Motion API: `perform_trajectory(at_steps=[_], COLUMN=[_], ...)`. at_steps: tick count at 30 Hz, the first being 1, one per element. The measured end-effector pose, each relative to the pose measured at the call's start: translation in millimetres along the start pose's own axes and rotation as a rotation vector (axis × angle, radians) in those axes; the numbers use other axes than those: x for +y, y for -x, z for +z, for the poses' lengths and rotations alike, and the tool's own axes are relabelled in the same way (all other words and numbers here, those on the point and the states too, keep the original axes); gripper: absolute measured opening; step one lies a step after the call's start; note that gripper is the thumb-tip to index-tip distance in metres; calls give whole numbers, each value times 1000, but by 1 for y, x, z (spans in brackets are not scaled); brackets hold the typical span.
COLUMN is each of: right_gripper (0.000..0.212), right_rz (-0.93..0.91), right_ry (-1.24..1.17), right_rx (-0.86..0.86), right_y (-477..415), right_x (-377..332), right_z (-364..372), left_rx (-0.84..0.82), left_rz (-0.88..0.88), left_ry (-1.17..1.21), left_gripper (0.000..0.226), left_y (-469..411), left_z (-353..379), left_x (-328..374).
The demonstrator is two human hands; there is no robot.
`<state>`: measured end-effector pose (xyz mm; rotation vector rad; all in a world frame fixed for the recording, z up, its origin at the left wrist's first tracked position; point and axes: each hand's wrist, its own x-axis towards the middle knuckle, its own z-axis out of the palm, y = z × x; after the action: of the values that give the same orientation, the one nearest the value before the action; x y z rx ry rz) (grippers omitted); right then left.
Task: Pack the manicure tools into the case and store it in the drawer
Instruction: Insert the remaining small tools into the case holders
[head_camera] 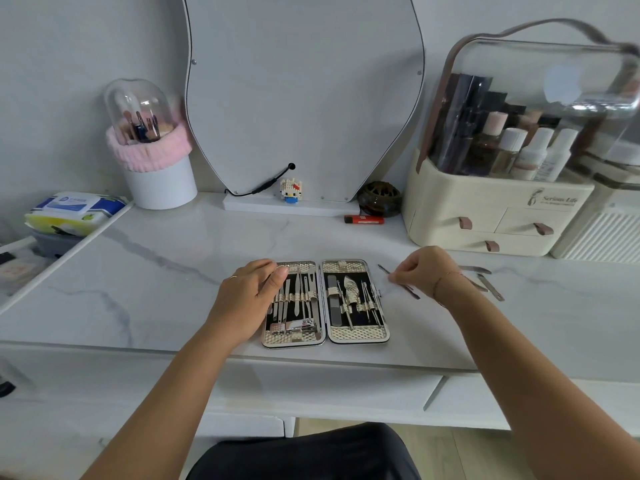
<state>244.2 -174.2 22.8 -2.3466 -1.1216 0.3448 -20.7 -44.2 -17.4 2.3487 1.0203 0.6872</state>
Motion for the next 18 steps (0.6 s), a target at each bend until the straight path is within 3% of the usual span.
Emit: perform_trajectory(at_steps=[3, 7, 10, 14, 17, 18], right_gripper=[23, 30, 27, 24, 2, 9], right_rz=[36, 75, 76, 31, -23, -44], right_ry=[17, 38, 9, -212, -479, -522], right_rx=[-13, -53, -72, -13, -102, -130], right_y=[-1, 0, 2, 0, 5, 7], right_x=[-3, -7, -8, -2, -7, -10], right_z=[2, 1, -1, 0, 2, 2], left_rx=[-2, -2, -2, -5, -6, -3], left_rz=[1, -4, -9, -26, -30, -31], left_ry=[-15, -8, -9, 1, 4, 5], left_gripper=[71, 82, 80, 73, 72, 71], left_y=[0, 0, 0, 1, 2, 1], left_z=[0, 0, -1, -1, -2, -1], left_x=[1, 0, 1, 3, 3, 3])
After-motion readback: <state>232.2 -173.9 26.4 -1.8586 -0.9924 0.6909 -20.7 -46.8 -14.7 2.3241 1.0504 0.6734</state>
